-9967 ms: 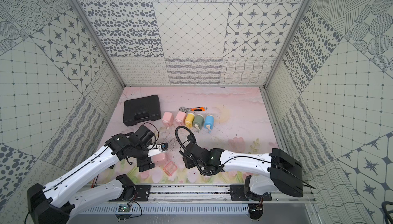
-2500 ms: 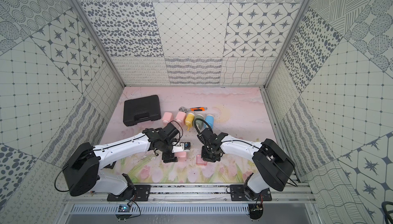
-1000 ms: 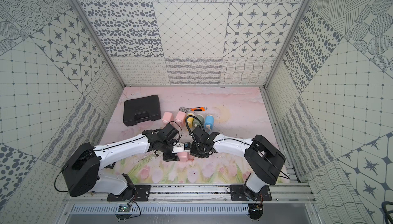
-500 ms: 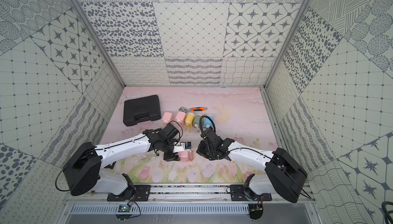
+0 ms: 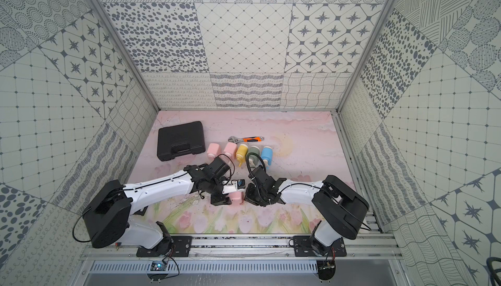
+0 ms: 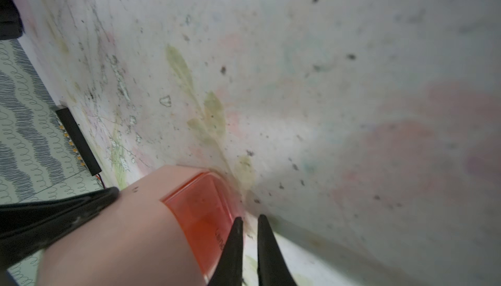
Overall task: Put the tray back into the pencil sharpener
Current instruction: Close the container of the pencil sharpener, then place the pencil sharpener at the center of the board.
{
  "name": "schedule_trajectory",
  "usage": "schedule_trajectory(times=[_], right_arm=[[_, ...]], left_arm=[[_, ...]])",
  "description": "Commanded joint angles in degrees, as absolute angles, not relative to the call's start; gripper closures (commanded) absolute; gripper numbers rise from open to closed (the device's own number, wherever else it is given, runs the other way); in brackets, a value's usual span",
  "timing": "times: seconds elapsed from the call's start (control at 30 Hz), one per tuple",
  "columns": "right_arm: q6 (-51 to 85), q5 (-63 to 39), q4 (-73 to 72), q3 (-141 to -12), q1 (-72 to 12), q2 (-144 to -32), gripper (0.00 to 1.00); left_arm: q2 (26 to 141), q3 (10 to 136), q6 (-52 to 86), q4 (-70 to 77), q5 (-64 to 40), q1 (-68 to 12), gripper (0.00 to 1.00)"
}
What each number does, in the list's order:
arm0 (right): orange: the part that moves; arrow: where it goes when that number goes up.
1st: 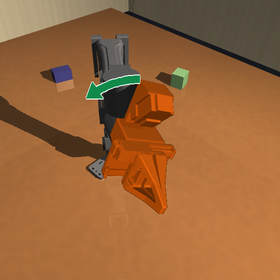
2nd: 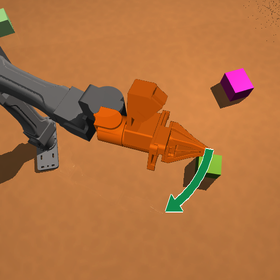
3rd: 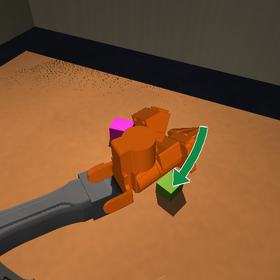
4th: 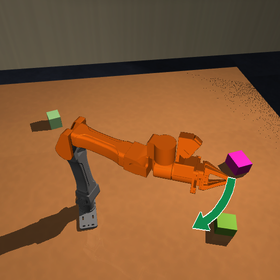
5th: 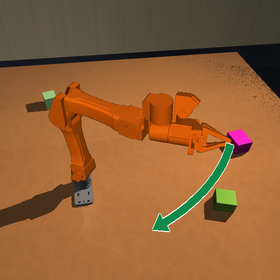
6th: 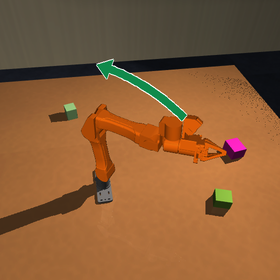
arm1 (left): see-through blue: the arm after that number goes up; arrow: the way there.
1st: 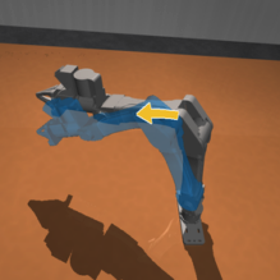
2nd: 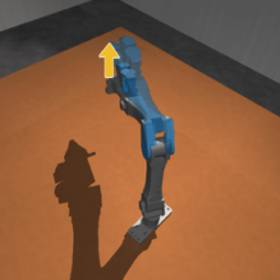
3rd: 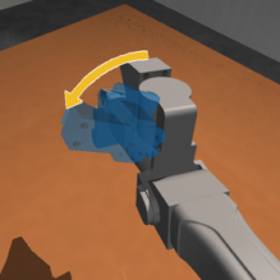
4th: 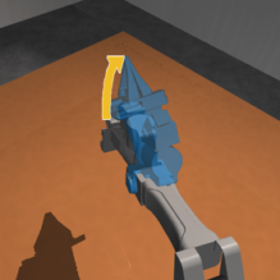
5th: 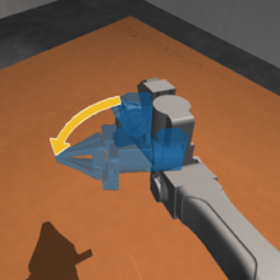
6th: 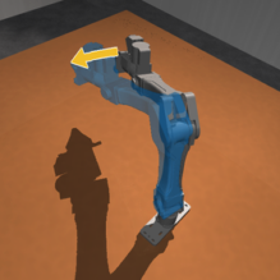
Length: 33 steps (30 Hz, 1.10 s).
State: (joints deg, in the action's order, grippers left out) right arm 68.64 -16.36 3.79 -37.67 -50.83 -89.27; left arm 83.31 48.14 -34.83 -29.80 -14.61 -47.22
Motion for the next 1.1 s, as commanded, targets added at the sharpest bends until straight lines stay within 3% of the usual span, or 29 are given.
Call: schedule_trajectory(times=[0.0, 0.1, 0.3, 0.37, 0.63, 0.73, 1.07], right_arm=[[70.1, -20.5, -6.9, -36.3, -49.7, -89.2, 0.85], [69.4, -21.1, -4.0, -34.3, -46.9, -85.4, 0.82], [62.1, -14.6, 23.0, -36.1, -39.2, -70.3, 0.75], [59.7, -13.3, 29.2, -37.4, -36.3, -66.6, 0.75], [50.8, -13.4, 43.6, -40.1, -23.8, -57.1, 0.75], [45.4, -13.7, 50.2, -42.9, -18.8, -55.9, 0.75], [30.2, -8.2, 71.6, -61.2, -4.6, -52.5, 0.74]], left_arm=[[84.5, 48.3, -30.7, -26.2, -12.9, -47.6, 0.63], [84.8, 48.7, -28.8, -24.1, -12.0, -47.6, 0.65], [83.2, 49.4, -20.1, -22.3, -8.6, -48.0, 0.73], [81.8, 49.4, -14.7, -21.2, -5.7, -48.8, 0.78], [81.3, 52.6, 3.3, -21.8, 9.0, -55.7, 0.80], [84.8, 58.0, 10.2, -24.4, 13.7, -59.7, 0.81], [109.7, 90.6, 28.9, -34.5, 20.2, -69.5, 1.00]])
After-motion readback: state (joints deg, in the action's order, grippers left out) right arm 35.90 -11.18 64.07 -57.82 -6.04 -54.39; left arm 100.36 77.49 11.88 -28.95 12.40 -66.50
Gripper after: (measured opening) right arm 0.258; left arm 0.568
